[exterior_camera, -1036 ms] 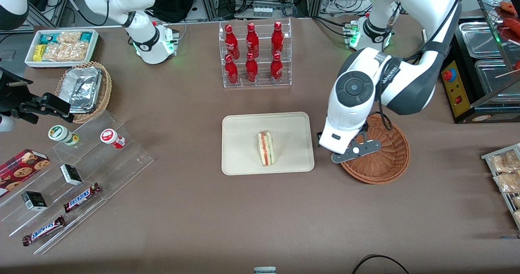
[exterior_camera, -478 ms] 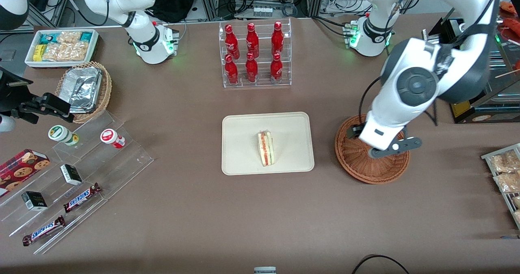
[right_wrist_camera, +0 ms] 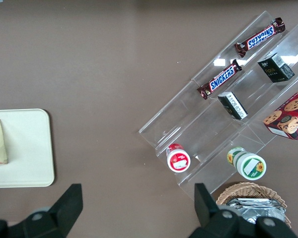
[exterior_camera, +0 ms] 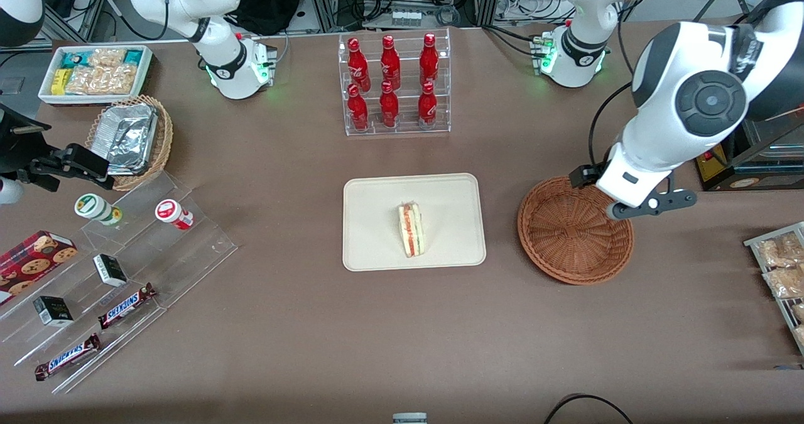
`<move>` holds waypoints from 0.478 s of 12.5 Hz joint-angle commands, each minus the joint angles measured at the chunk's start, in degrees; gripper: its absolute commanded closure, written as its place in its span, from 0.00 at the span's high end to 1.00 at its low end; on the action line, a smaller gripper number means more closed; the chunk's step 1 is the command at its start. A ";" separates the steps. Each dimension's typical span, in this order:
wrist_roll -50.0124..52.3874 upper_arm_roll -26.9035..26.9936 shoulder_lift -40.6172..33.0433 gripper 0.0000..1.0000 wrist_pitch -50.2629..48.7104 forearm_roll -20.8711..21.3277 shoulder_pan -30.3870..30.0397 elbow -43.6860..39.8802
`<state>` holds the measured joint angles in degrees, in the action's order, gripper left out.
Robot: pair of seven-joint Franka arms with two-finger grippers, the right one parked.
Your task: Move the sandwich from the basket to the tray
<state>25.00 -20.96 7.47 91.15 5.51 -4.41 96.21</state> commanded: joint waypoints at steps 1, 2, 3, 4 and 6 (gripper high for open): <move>-6.08 6.95 -3.68 1.00 -2.81 -2.95 3.95 1.61; -8.45 9.07 -4.39 1.00 -3.95 -4.01 4.66 1.61; -11.34 10.40 -5.00 1.00 -5.01 -4.71 4.67 1.61; -13.29 11.63 -5.53 1.00 -5.97 -4.81 4.76 1.61; -15.85 13.30 -6.76 1.00 -7.82 -4.81 4.84 1.44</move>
<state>11.76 -9.64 3.43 84.79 1.81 -0.47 96.28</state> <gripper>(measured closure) 0.000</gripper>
